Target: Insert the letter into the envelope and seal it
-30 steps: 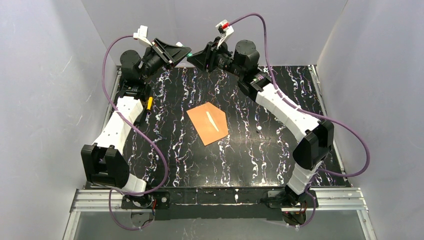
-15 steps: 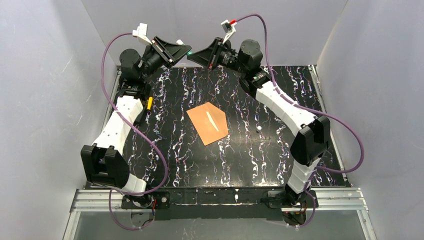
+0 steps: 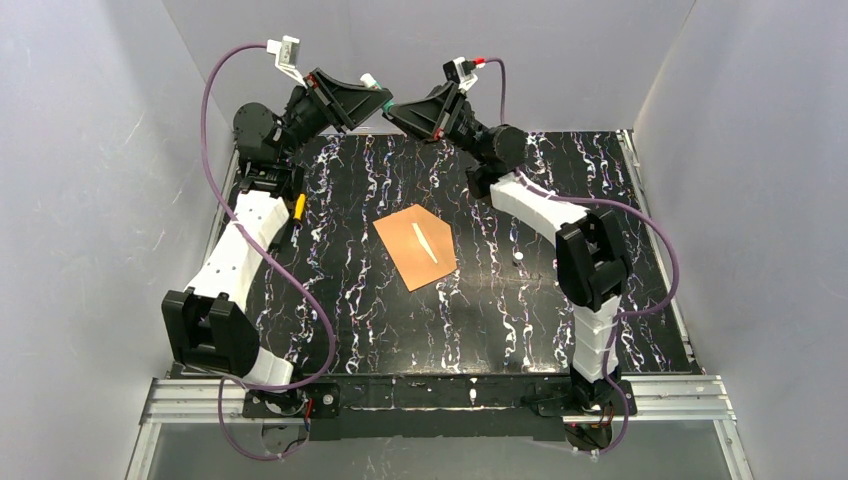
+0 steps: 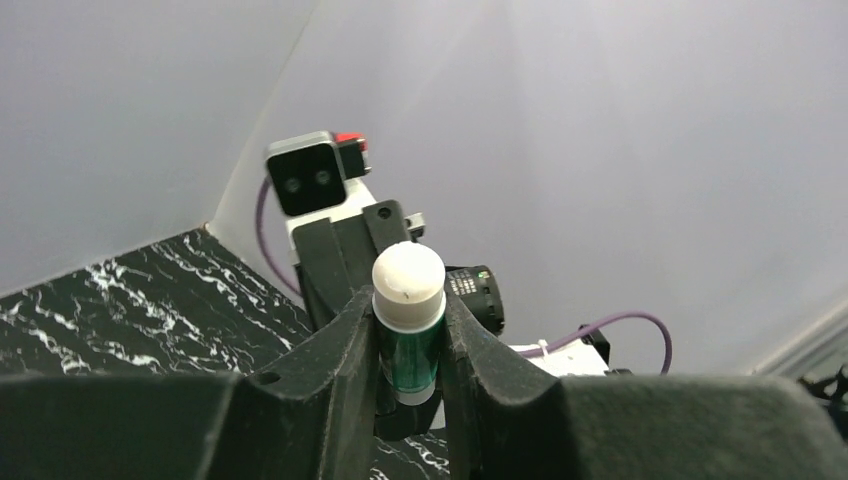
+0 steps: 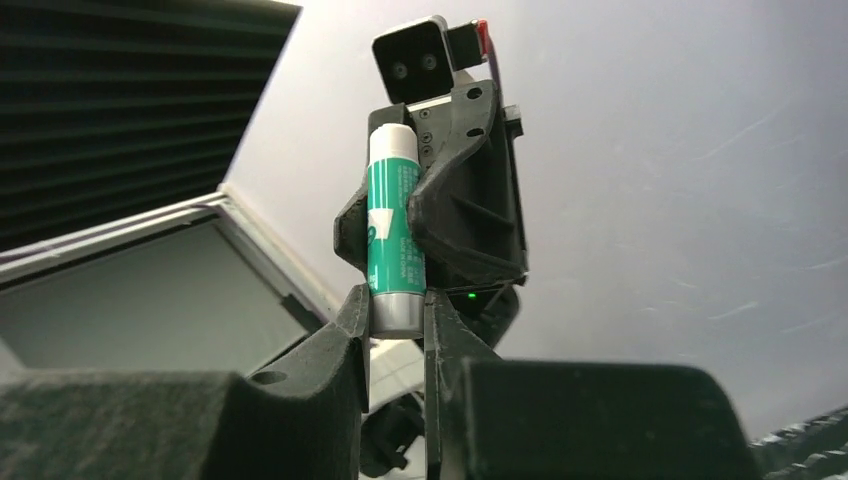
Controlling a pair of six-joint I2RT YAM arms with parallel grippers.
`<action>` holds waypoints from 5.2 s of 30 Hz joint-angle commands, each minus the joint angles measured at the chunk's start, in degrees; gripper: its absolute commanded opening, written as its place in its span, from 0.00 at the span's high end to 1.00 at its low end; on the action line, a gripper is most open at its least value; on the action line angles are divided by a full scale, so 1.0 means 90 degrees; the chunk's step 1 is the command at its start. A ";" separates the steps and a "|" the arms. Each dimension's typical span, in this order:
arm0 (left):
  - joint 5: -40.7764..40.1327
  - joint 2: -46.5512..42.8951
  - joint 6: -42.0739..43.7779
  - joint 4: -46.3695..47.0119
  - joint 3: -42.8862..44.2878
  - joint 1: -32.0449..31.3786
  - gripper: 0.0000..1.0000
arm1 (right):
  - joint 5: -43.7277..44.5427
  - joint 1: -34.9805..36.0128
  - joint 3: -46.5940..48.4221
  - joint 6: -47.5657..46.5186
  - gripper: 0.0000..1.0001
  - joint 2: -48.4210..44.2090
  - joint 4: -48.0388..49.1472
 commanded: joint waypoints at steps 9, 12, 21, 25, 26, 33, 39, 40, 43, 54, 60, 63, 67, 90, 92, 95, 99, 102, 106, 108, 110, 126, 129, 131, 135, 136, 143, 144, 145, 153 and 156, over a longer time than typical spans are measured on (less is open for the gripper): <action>0.0664 -0.0425 0.0086 0.2166 0.0134 0.0105 1.00 | 0.2138 -0.0205 0.0377 0.2672 0.99 0.0359 0.2316; 0.0516 -0.0431 0.0026 0.2171 0.0142 0.0106 1.00 | 0.1932 -0.0201 0.0409 0.2428 0.79 0.0283 0.2139; -0.0196 -0.0701 0.0401 0.1537 -0.0341 0.0105 1.00 | 0.0540 -0.0201 -0.0331 -0.1887 0.19 -0.1289 -0.1001; -0.0228 -0.0650 0.0330 0.1193 -0.0231 0.0105 1.00 | 0.0443 -0.0124 -0.0464 -0.4119 0.18 -0.1870 -0.2969; -0.0264 -0.0643 0.0252 0.1181 -0.0248 0.0105 1.00 | 0.0498 -0.0073 -0.0345 -0.4819 0.18 -0.1971 -0.3641; -0.0344 -0.0697 0.0090 0.0825 -0.0349 0.0105 1.00 | 0.1020 0.0293 0.0497 -0.7549 0.16 -0.2179 -0.5980; -0.0342 -0.0624 -0.0072 0.0769 -0.0305 0.0105 1.00 | 0.1084 0.0461 0.0783 -0.7986 0.19 -0.2067 -0.6231; -0.0334 -0.0618 -0.0080 0.0769 -0.0299 0.0105 1.00 | 0.1102 0.0463 0.0793 -0.7983 0.20 -0.2060 -0.6194; -0.0303 -0.0621 -0.0099 0.0769 -0.0305 0.0105 1.00 | 0.1101 0.0470 0.0830 -0.7890 0.27 -0.2026 -0.5986; -0.0283 -0.0603 -0.0149 0.0769 -0.0343 0.0105 1.00 | 0.0382 0.0487 0.1056 -0.7440 0.21 -0.1771 -0.5354; -0.0259 -0.0594 -0.0177 0.0769 -0.0358 0.0105 1.00 | 0.0431 0.0487 0.0945 -0.7296 0.25 -0.1810 -0.4937; -0.0263 -0.0584 -0.0192 0.0769 -0.0358 0.0105 1.00 | 0.0423 0.0491 0.0980 -0.7161 0.33 -0.1759 -0.4749; -0.0254 -0.0593 -0.0207 0.0769 -0.0360 0.0105 1.00 | 0.0364 0.0488 0.1084 -0.7032 0.51 -0.1679 -0.4705; 0.0142 -0.0252 -0.0255 0.1972 0.0137 0.0105 1.00 | 0.0742 0.0219 0.1118 0.0586 0.99 0.0018 0.1118; 0.0213 -0.0193 -0.0315 0.2165 0.0249 0.0106 1.00 | 0.1094 0.0219 0.1036 0.1001 0.99 0.0117 0.1382; 0.0337 -0.0192 -0.0230 0.2245 0.0336 0.0105 1.00 | 0.1639 0.0219 0.0928 0.1681 0.99 0.0308 0.1901; 0.0417 -0.0213 -0.0117 0.2259 0.0411 0.0105 1.00 | 0.2299 0.0228 0.0900 0.2449 0.99 0.0530 0.2290; 0.0420 -0.0222 -0.0072 0.2263 0.0419 0.0105 1.00 | 0.2616 0.0229 0.0852 0.2777 0.99 0.0570 0.2315; 0.0406 -0.0204 -0.0103 0.2264 0.0431 0.0105 1.00 | 0.2341 0.0221 0.0709 0.2771 0.99 0.0469 0.1879; 0.0366 -0.0201 -0.0133 0.2265 0.0404 0.0105 1.00 | 0.2016 0.0228 0.0674 0.2393 0.82 0.0364 0.1615; 0.0308 -0.0210 -0.0139 0.2238 0.0342 0.0105 1.00 | 0.1747 0.0221 0.0647 0.1986 0.51 0.0251 0.1477; 0.0244 0.0173 0.0234 0.2404 0.0610 0.0105 1.00 | 0.1568 0.0446 0.0808 0.1814 0.20 0.0357 0.1222; 0.0472 0.0371 0.0438 0.2500 0.0711 0.0105 1.00 | 0.1890 0.0501 0.1023 0.2236 0.21 0.0502 0.1188; 0.0575 0.0563 0.0397 0.2746 0.0819 0.0105 1.00 | 0.1955 0.0527 0.1234 0.2588 0.23 0.0641 0.1139; 0.1007 0.1014 0.0190 0.3173 0.1306 0.0105 1.00 | 0.2240 0.0565 0.0912 0.3009 0.31 0.0528 0.1130; 0.1068 0.1098 0.0085 0.3331 0.1396 0.0105 1.00 | 0.2287 0.0569 0.0759 0.3038 0.36 0.0470 0.1133; 0.1415 0.1356 -0.0251 0.3952 0.1609 0.0115 1.00 | 0.2654 0.0570 0.0562 0.3271 0.52 0.0394 0.1473; 0.1382 0.1351 -0.0320 0.4021 0.1607 0.0116 1.00 | 0.2677 0.0570 0.0545 0.3297 0.49 0.0388 0.1512; 0.1378 0.1351 -0.0362 0.4068 0.1615 0.0122 1.00 | 0.2695 0.0569 0.0518 0.3296 0.46 0.0369 0.1550; 0.1397 0.1427 -0.0581 0.4246 0.1819 0.0134 1.00 | 0.2568 0.0561 0.0512 0.3304 0.65 0.0317 0.1502; 0.1412 0.1421 -0.0591 0.4265 0.1766 0.0126 1.00 | 0.2480 0.0556 0.0574 0.3207 0.66 0.0292 0.1423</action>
